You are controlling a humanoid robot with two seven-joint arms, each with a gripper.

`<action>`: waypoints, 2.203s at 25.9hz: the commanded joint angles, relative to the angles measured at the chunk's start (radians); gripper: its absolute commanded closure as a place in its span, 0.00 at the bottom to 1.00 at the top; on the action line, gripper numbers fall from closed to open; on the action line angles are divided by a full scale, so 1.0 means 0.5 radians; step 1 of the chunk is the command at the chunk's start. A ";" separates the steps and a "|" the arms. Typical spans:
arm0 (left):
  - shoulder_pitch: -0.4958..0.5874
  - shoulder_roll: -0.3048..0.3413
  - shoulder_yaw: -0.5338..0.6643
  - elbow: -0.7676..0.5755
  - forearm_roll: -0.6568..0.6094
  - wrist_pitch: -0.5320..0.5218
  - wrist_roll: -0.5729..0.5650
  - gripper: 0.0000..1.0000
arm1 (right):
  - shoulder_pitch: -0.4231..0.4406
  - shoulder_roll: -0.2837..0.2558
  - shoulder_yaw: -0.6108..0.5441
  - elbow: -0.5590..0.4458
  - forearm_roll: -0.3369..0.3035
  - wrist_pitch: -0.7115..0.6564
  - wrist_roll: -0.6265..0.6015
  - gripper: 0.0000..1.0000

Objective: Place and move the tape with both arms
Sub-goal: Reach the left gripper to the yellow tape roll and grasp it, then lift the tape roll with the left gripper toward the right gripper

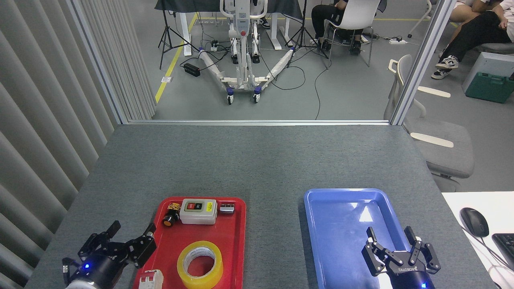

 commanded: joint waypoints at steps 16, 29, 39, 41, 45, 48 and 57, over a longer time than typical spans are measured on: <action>-0.542 -0.149 -0.209 0.370 -0.317 -0.944 -1.069 0.01 | 0.014 0.004 -0.003 -0.026 -0.003 0.011 0.007 0.00; -0.603 -0.232 -0.209 0.677 -0.317 -0.935 -1.087 0.47 | 0.014 0.013 -0.021 -0.038 -0.012 -0.004 0.010 0.00; -0.637 -0.260 -0.212 0.714 -0.295 -0.993 -1.152 1.00 | 0.020 0.025 -0.021 -0.029 -0.012 0.011 -0.005 0.00; -0.637 -0.256 -0.212 0.695 -0.262 -1.039 -1.149 1.00 | 0.020 0.025 -0.024 -0.026 -0.012 0.011 -0.057 0.00; -0.649 -0.263 -0.123 0.616 0.217 -1.113 -1.130 1.00 | 0.023 0.028 -0.024 -0.014 -0.003 0.017 -0.097 0.00; -0.649 -0.336 -0.006 0.576 0.886 -1.232 -1.109 1.00 | 0.020 0.044 -0.021 -0.005 0.003 0.020 -0.097 0.00; -0.652 -0.717 0.009 0.916 1.235 -1.232 -1.097 1.00 | 0.020 0.053 -0.006 0.008 0.200 -0.425 -0.229 0.00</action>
